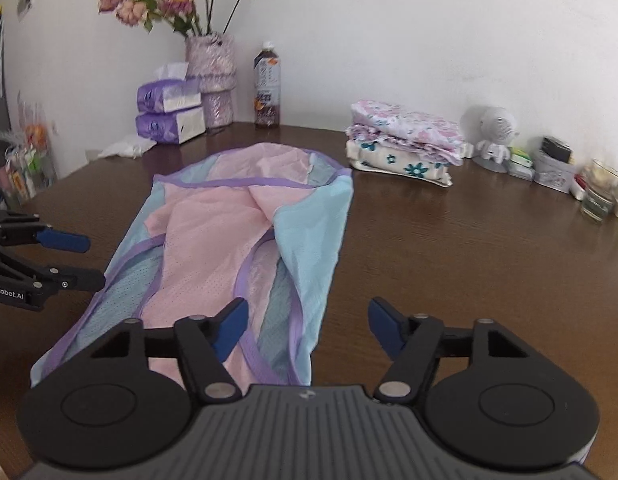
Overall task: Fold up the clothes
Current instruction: 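Move both open grippers toward the lavender-trimmed hem of the garment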
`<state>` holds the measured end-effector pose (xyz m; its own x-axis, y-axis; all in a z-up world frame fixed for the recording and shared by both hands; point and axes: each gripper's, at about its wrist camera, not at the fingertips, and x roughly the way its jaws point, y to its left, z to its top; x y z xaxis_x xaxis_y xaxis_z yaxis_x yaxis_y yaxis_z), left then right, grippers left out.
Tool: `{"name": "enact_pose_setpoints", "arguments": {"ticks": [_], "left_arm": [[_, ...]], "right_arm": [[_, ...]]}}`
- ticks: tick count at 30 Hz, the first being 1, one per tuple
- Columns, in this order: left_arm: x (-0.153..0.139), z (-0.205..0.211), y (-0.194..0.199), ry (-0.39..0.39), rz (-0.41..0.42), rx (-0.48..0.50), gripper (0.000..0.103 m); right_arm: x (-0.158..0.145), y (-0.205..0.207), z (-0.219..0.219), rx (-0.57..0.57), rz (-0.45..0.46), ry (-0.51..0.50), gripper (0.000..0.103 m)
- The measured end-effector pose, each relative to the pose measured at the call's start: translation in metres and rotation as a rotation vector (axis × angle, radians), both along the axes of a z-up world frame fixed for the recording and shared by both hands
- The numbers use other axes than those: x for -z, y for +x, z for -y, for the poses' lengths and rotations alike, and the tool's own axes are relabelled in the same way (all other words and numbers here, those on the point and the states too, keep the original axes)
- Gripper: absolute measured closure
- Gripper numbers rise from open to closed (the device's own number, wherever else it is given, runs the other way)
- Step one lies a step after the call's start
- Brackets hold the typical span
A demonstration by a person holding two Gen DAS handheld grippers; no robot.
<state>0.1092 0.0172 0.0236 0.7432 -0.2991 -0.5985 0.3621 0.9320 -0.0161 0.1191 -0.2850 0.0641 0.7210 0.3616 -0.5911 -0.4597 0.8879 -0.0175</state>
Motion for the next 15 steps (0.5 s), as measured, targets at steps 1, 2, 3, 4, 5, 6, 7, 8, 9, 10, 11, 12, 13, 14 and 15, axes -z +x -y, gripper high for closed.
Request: {"name": "enact_pose_setpoints", "arguments": {"ticks": [1,2,3,4,5,6,7,8,9,10,11,12,13,14,15], "left_arm": [[0.001,0.001,0.004,0.002,-0.008,0.008,0.048],[0.001,0.001,0.007,0.007,-0.013,0.013,0.05],[0.002,0.002,0.011,0.012,-0.018,0.018,0.054],[0.002,0.002,0.014,0.018,-0.022,0.023,0.058],[0.002,0.002,0.018,0.026,-0.024,0.027,0.061],[0.001,0.002,0.021,0.033,-0.024,0.032,0.067],[0.001,0.003,0.023,0.038,-0.027,0.038,0.07],[0.001,0.004,0.026,0.044,-0.029,0.043,0.071],[0.002,0.004,0.029,0.048,-0.032,0.048,0.071],[0.003,0.005,0.03,0.047,-0.039,0.052,0.071],[0.004,0.005,0.032,0.044,-0.047,0.055,0.071],[0.006,0.006,0.033,0.041,-0.055,0.059,0.071],[0.007,0.006,0.034,0.037,-0.062,0.063,0.071],[0.007,0.005,0.033,0.032,-0.064,0.068,0.071],[0.006,0.004,0.031,0.024,-0.062,0.078,0.072]], "right_arm": [[0.003,0.005,-0.005,-0.012,-0.008,-0.016,0.042],[0.005,0.011,-0.01,-0.024,-0.016,-0.031,0.042],[0.008,0.016,-0.014,-0.036,-0.023,-0.047,0.044],[0.011,0.02,-0.017,-0.046,-0.033,-0.057,0.048],[0.014,0.024,-0.019,-0.055,-0.043,-0.065,0.052],[0.016,0.027,-0.02,-0.061,-0.057,-0.067,0.059],[0.019,0.029,-0.02,-0.067,-0.07,-0.066,0.064],[0.021,0.032,-0.021,-0.073,-0.084,-0.066,0.065],[0.023,0.035,-0.021,-0.078,-0.098,-0.065,0.067],[0.024,0.036,-0.02,-0.074,-0.107,-0.061,0.067],[0.026,0.037,-0.018,-0.067,-0.115,-0.056,0.067],[0.025,0.036,-0.015,-0.057,-0.119,-0.042,0.066],[0.023,0.034,-0.011,-0.045,-0.122,-0.027,0.066],[0.021,0.031,-0.007,-0.045,-0.124,-0.006,0.066],[0.018,0.026,-0.005,-0.052,-0.127,0.004,0.066]]}}
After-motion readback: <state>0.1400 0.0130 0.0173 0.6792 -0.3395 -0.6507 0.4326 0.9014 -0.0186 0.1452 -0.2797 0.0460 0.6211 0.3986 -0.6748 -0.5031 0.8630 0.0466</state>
